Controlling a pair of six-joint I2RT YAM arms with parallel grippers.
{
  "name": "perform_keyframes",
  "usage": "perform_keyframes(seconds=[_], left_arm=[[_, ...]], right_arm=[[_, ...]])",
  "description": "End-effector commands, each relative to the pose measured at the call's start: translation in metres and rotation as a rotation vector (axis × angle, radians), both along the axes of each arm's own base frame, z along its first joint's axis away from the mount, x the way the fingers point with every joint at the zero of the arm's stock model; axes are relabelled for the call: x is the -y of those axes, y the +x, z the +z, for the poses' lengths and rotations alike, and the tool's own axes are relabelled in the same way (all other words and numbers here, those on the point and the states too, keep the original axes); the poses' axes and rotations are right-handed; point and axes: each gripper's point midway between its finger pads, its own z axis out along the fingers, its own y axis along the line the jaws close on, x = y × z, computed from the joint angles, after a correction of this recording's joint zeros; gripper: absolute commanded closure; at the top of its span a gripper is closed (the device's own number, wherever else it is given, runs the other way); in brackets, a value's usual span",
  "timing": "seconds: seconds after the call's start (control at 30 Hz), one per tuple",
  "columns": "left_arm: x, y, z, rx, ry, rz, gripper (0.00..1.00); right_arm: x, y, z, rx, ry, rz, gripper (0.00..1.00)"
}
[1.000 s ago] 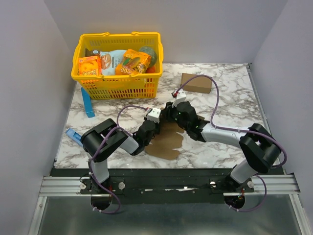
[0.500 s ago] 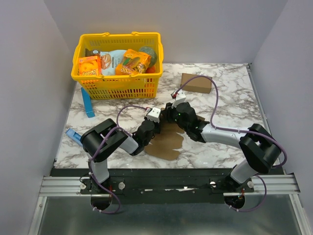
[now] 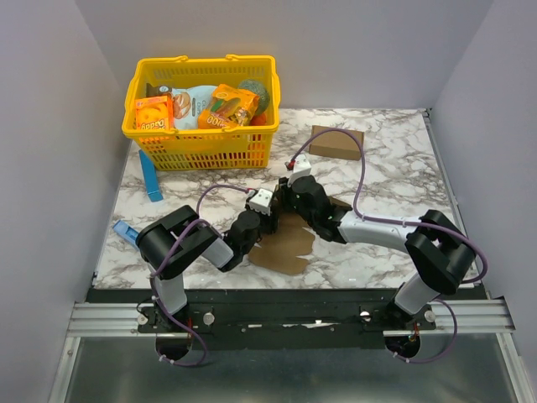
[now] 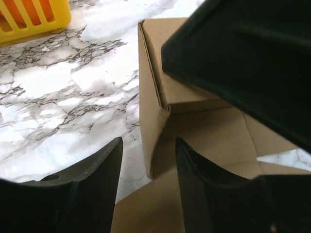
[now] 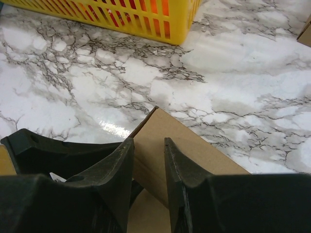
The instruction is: Fold the paper box
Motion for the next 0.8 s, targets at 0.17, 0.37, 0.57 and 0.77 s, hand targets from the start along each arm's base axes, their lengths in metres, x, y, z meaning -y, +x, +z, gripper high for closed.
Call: perform_keyframes(seconds=[0.17,0.37,0.57,0.77], left_arm=[[0.013,0.004,0.018,0.042,-0.054,-0.031,0.48],[0.016,0.012,0.019,0.053,-0.033,-0.017,0.6],[0.011,0.012,0.007,0.035,0.009,0.0,0.76],[0.001,0.016,-0.002,0.026,0.039,0.058,0.77]], right_arm=[[0.048,-0.032,-0.087,-0.214,-0.29,-0.031,0.62],[0.045,-0.036,-0.088,-0.231,-0.265,-0.021,0.61],[0.039,-0.037,-0.071,-0.224,-0.204,-0.015,0.57],[0.035,-0.035,-0.062,-0.226,-0.18,-0.018,0.56]])
